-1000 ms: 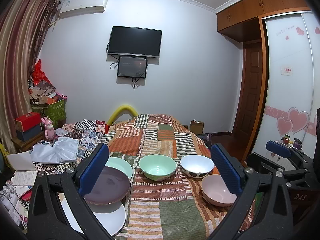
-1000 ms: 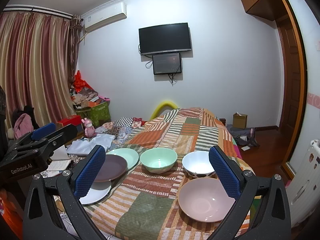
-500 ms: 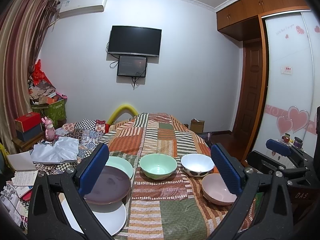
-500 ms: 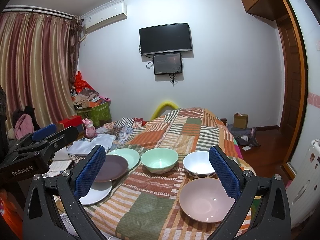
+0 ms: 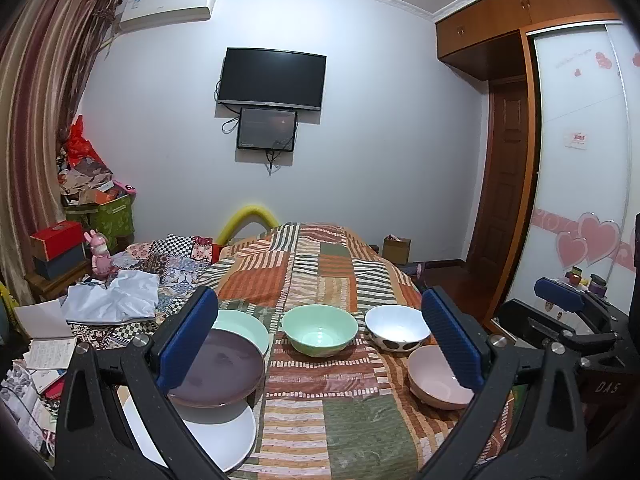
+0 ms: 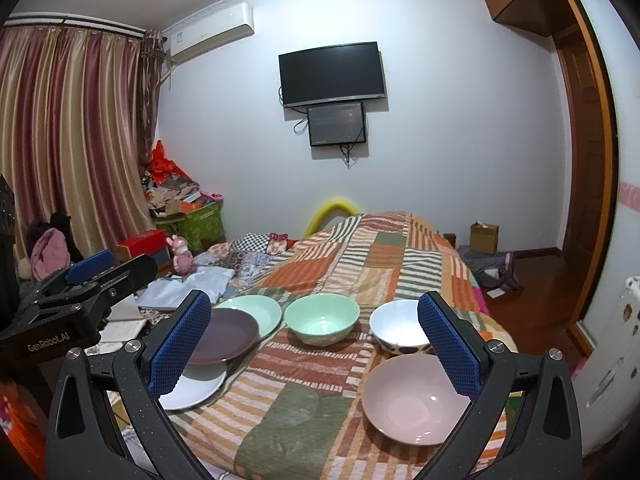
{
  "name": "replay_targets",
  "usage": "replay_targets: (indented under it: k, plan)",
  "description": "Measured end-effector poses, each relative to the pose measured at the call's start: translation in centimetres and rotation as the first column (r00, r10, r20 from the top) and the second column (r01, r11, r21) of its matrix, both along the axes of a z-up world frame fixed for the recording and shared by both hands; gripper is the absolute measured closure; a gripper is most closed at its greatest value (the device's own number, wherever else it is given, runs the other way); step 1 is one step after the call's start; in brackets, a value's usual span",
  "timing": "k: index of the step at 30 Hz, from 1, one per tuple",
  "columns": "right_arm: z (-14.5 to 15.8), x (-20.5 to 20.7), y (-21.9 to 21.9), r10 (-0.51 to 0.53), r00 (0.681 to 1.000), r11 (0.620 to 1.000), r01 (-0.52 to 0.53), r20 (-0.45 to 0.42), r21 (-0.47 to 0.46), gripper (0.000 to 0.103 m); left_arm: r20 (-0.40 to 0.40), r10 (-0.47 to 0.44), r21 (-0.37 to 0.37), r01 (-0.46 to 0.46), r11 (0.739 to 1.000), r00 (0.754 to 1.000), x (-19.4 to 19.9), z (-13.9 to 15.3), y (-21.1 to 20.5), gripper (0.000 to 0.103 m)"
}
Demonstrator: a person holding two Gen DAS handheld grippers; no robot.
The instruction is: Organize plates and bowls
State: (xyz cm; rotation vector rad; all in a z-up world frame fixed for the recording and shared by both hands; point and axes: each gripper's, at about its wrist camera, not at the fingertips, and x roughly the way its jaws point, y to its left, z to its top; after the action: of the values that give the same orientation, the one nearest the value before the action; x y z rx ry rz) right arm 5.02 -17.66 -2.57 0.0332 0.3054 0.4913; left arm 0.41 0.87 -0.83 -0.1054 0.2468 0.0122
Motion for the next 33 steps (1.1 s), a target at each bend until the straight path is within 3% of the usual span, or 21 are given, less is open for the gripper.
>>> replay_targets:
  k: [19, 29, 33]
  plan:
    - [-3.2, 4.8, 4.2, 0.056, 0.991, 0.996, -0.064, -0.124, -0.068, 0.0, -0.105, 0.042, 0.005, -0.041, 0.999, 0.994, 4.1, -3.3, 4.1, 0.0]
    - [-5.9, 8.6, 7.6, 0.09, 0.973, 0.986, -0.117, -0.213, -0.118, 0.0, -0.247, 0.138, 0.023, -0.136, 0.99, 0.959, 8.3, -6.8, 9.7, 0.0]
    - [-6.8, 10.0, 9.4, 0.114, 0.963, 0.98, -0.149, -0.245, -0.131, 0.009, -0.286, 0.154, 0.029, -0.152, 0.988, 0.946, 9.8, -8.1, 12.0, 0.002]
